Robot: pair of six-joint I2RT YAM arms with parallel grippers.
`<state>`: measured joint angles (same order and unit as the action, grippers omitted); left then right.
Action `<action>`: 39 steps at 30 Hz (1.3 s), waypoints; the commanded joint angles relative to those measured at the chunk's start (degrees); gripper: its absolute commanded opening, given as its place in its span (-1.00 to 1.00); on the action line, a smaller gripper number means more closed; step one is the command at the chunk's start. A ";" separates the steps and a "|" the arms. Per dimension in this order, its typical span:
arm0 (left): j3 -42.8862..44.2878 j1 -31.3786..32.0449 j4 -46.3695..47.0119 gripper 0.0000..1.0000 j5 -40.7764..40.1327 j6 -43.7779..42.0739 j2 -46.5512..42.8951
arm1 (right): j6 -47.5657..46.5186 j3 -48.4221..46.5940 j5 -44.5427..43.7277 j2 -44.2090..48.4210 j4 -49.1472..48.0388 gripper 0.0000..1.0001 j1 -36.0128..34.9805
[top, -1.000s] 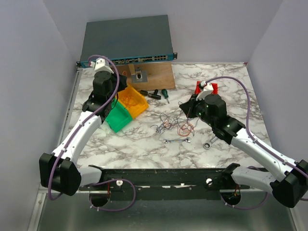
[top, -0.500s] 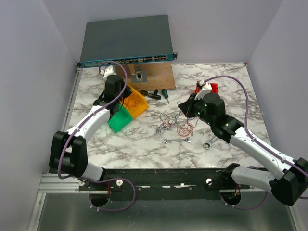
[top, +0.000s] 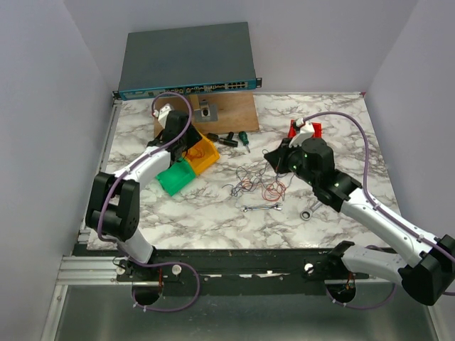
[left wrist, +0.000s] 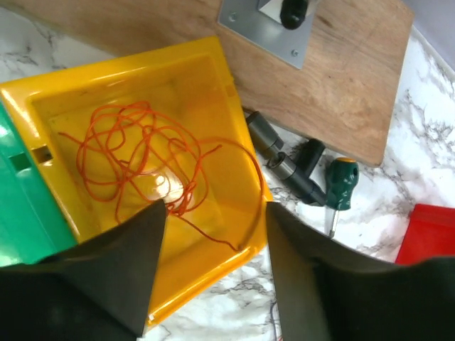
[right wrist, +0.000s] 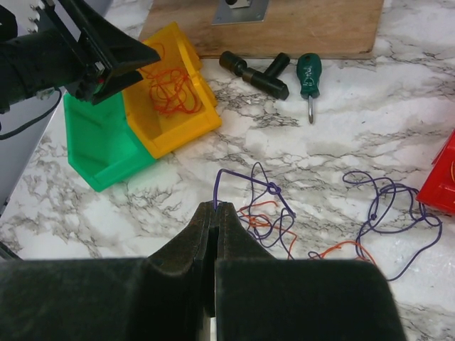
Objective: Untangle the cables
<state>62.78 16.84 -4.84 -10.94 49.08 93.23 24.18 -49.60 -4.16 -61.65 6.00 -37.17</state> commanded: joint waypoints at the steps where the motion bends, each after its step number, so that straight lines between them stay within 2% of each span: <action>1: -2.00 -0.32 0.00 0.32 -1.81 2.19 -2.55 | -0.16 -0.52 -0.41 1.14 1.07 -0.99 -0.10; 5: -1.70 0.48 -3.13 0.51 0.37 -4.74 -6.64 | -1.37 -2.38 2.43 -1.54 2.45 -0.99 -0.05; 8: -6.30 3.68 -0.53 0.71 0.63 -11.14 -13.78 | -2.99 -5.67 7.40 -4.39 3.92 -0.99 -0.10; 10: -11.58 7.02 4.10 0.88 1.56 -14.84 -19.51 | -3.41 -8.05 9.19 -5.97 4.58 -0.99 -0.13; 13: -16.77 13.39 10.58 0.92 4.91 -19.24 -26.25 | -3.56 -11.12 10.45 -7.66 4.55 -0.99 -0.16; 16: -23.53 18.59 24.25 0.92 13.20 -22.26 -28.94 | -4.06 -14.28 11.72 -9.15 5.18 -0.99 -0.19; 19: -28.60 20.63 37.55 0.92 20.22 -22.71 -28.11 | -3.87 -17.82 14.07 -10.35 6.32 -0.99 -0.19; 22: -29.16 22.42 44.56 0.93 23.47 -23.33 -25.46 | -3.03 -20.63 17.70 -11.08 7.25 -0.99 -0.19; 30: -22.19 24.23 46.60 0.86 22.05 -25.54 -15.37 | -1.16 -23.64 24.36 -10.78 8.75 -0.99 -0.19; 33: -19.19 24.25 45.03 0.74 20.25 -25.90 -11.47 | -0.76 -24.47 26.30 -10.09 9.60 -0.99 -0.19; 35: -17.57 24.16 44.97 0.55 19.99 -25.70 -9.39 | -0.36 -24.74 27.79 -9.52 9.95 -0.99 -0.20; 36: -16.70 24.18 45.12 0.27 19.95 -25.35 -8.52 | -0.21 -24.75 28.22 -9.16 10.16 -0.99 -0.19; 37: -15.82 24.10 44.62 -0.13 19.84 -24.70 -7.69 | 0.09 -24.63 28.15 -8.68 10.25 -0.99 -0.18; 38: -14.80 23.81 43.77 -0.70 20.42 -24.19 -7.12 | 0.42 -24.43 27.11 -8.20 10.48 -0.92 -0.17; 39: -14.19 23.64 43.14 -1.00 20.82 -23.62 -6.78 | 0.52 -24.00 24.77 -7.41 10.74 -0.61 -0.19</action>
<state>45.06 40.95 37.69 9.54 24.36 84.60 23.35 -72.38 20.47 -71.83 14.04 -37.17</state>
